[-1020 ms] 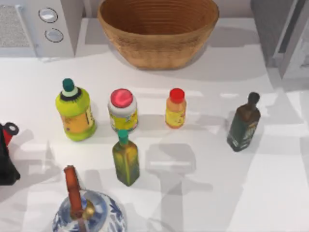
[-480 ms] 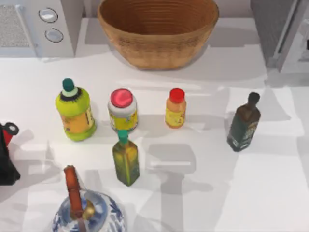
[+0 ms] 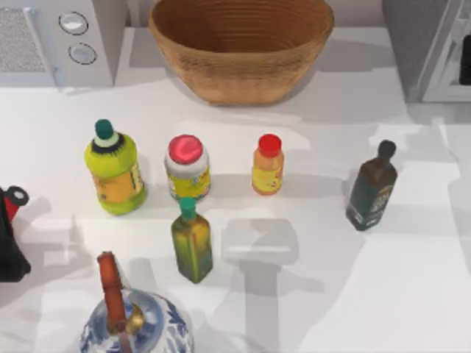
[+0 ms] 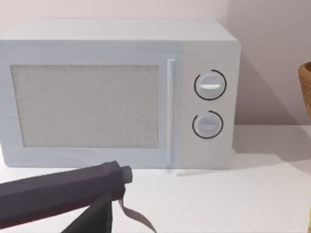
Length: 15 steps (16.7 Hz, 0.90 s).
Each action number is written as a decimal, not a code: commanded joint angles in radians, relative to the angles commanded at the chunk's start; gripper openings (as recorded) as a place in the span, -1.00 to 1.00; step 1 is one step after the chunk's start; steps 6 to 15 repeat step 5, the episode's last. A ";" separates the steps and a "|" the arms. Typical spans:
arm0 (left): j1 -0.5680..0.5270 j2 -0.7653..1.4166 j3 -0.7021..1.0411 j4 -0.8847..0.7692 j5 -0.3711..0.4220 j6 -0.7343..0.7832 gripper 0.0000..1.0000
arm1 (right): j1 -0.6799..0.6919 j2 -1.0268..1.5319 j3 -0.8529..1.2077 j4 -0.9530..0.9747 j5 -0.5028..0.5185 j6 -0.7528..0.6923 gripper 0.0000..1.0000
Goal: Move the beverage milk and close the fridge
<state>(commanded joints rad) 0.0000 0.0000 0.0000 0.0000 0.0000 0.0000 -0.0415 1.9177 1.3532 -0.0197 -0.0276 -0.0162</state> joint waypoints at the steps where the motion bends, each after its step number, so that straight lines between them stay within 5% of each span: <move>1: 0.000 0.000 0.000 0.000 0.000 0.000 1.00 | 0.000 0.027 0.035 -0.008 0.001 0.000 1.00; 15: 0.000 0.000 0.000 0.000 0.000 0.000 1.00 | 0.001 0.073 0.097 -0.021 0.002 0.001 1.00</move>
